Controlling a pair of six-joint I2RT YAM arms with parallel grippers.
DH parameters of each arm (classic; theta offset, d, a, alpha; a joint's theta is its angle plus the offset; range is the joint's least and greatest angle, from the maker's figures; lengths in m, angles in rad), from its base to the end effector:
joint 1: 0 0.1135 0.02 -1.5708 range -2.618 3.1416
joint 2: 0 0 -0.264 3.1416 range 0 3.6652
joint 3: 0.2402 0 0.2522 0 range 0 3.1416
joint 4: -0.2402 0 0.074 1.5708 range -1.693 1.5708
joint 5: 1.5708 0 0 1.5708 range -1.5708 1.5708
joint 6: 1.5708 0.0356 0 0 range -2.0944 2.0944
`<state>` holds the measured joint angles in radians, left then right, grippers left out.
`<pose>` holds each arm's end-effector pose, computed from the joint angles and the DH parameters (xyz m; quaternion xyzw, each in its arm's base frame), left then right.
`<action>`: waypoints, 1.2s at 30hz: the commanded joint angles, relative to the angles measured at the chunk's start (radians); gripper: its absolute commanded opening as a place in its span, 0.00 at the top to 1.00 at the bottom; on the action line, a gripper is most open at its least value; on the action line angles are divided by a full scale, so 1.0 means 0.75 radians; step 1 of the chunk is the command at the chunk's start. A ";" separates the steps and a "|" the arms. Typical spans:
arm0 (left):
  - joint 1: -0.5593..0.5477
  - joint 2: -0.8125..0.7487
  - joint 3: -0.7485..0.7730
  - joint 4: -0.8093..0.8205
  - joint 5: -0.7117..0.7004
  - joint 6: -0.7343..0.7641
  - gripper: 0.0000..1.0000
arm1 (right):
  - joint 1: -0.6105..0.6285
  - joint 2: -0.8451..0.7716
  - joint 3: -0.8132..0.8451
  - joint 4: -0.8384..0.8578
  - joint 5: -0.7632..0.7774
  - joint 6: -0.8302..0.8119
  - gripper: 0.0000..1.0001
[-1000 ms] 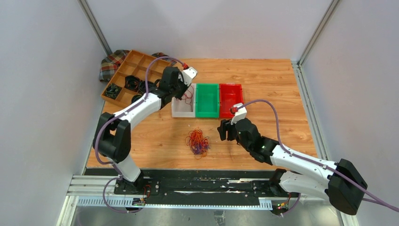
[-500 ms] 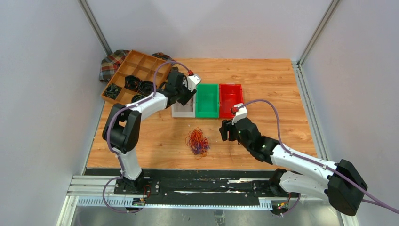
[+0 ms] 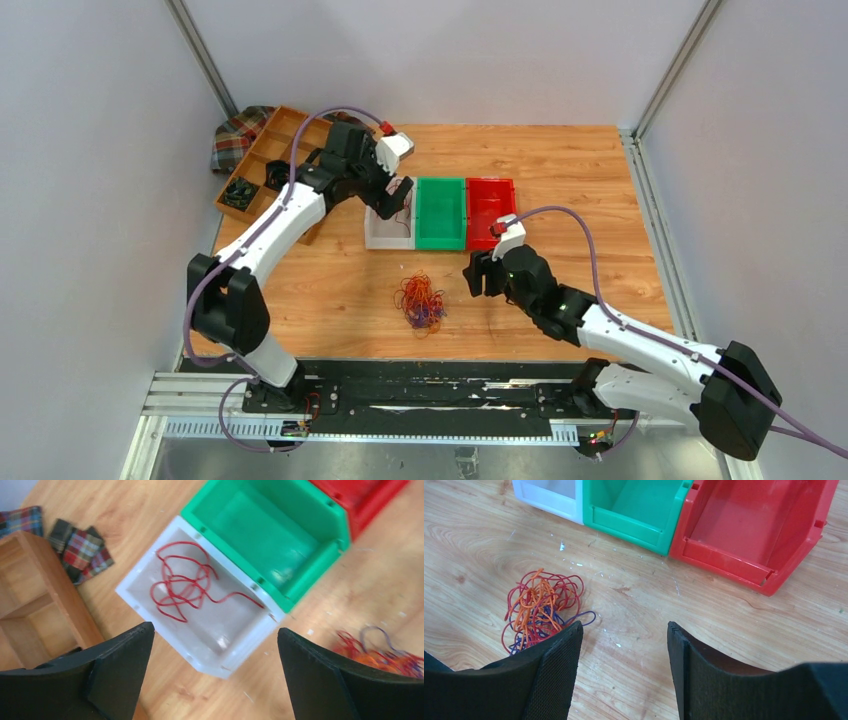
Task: Untangle the cables
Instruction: Place the cable in the bin, then untie the cable.
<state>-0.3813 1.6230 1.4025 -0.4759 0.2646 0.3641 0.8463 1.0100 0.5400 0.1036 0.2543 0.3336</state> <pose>0.3391 -0.1460 0.3126 0.3790 0.8160 -0.1231 0.4187 0.1568 0.1636 0.2408 -0.1378 0.8089 0.2257 0.5250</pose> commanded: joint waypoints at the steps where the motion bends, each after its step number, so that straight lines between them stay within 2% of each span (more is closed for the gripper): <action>1: -0.007 -0.093 -0.050 -0.245 0.273 -0.004 0.01 | -0.019 -0.022 0.049 -0.031 -0.039 0.000 0.37; 3: -0.035 -0.151 -0.169 -0.255 0.360 0.011 0.01 | -0.020 -0.023 0.047 -0.043 -0.049 0.010 0.37; 8: -0.151 -0.225 -0.382 -0.242 0.427 0.057 0.07 | -0.020 -0.029 0.045 -0.086 -0.089 0.027 0.38; 12: -0.173 -0.168 -0.427 -0.167 0.443 -0.056 0.19 | -0.019 -0.054 0.046 -0.148 -0.117 0.036 0.38; 14: -0.173 -0.139 -0.454 -0.087 0.432 -0.128 0.30 | -0.018 -0.066 0.050 -0.176 -0.136 0.046 0.39; 18: -0.174 -0.109 -0.521 0.056 0.471 -0.247 0.43 | -0.019 -0.085 0.044 -0.227 -0.182 0.070 0.40; 26: -0.181 -0.062 -0.584 0.067 0.464 -0.164 0.51 | -0.020 -0.129 0.041 -0.299 -0.226 0.083 0.41; 28: -0.181 -0.062 -0.599 0.095 0.431 -0.161 0.60 | -0.019 -0.126 0.044 -0.302 -0.243 0.086 0.42; 31: -0.181 -0.064 -0.566 0.065 0.415 -0.168 0.87 | -0.020 -0.109 0.051 -0.294 -0.265 0.096 0.43; 34: -0.181 -0.108 -0.501 -0.047 0.435 -0.149 0.97 | -0.020 -0.086 0.069 -0.275 -0.278 0.094 0.44; 36: -0.181 -0.160 -0.477 -0.116 0.439 -0.124 0.98 | -0.019 -0.068 0.081 -0.235 -0.283 0.097 0.44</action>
<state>-0.5129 1.5719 0.9844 -0.4797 0.5804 0.2363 0.8459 0.9398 0.5522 -0.0948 0.0689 0.3931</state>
